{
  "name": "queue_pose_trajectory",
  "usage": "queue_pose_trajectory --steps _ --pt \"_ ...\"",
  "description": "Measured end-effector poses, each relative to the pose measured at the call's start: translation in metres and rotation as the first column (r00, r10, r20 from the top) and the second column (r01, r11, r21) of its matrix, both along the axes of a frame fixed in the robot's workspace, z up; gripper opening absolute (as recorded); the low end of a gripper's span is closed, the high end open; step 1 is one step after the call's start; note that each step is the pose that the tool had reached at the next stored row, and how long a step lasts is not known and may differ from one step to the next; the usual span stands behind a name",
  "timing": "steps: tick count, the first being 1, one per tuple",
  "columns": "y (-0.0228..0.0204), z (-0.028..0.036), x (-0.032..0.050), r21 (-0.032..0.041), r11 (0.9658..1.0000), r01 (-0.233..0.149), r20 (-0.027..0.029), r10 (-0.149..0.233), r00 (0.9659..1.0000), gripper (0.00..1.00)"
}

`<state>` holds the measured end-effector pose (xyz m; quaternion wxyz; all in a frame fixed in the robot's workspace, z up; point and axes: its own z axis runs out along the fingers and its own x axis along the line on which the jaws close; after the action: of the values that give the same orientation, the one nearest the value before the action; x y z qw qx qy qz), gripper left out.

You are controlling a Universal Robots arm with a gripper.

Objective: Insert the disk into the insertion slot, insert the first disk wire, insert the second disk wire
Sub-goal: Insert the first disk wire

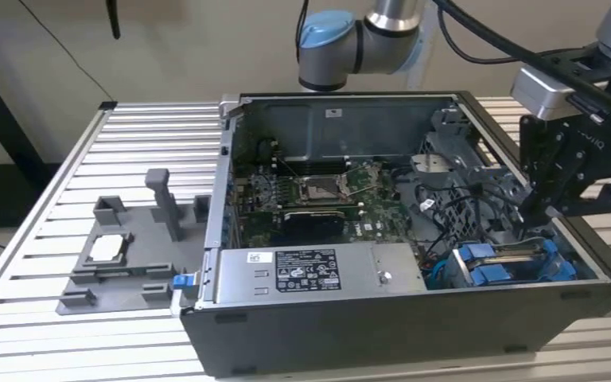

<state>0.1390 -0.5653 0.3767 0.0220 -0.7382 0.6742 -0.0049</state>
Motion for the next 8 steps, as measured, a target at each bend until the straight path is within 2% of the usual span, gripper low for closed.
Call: queue_pose_trajectory --steps 6,8 --pt "-0.0001 -0.0043 0.0000 0.0041 0.9988 0.048 -0.0030 -0.048 0.9989 0.19" --pt "-0.0001 -0.0069 0.0001 0.0065 0.9988 0.050 -0.0032 -0.049 0.9988 0.19"
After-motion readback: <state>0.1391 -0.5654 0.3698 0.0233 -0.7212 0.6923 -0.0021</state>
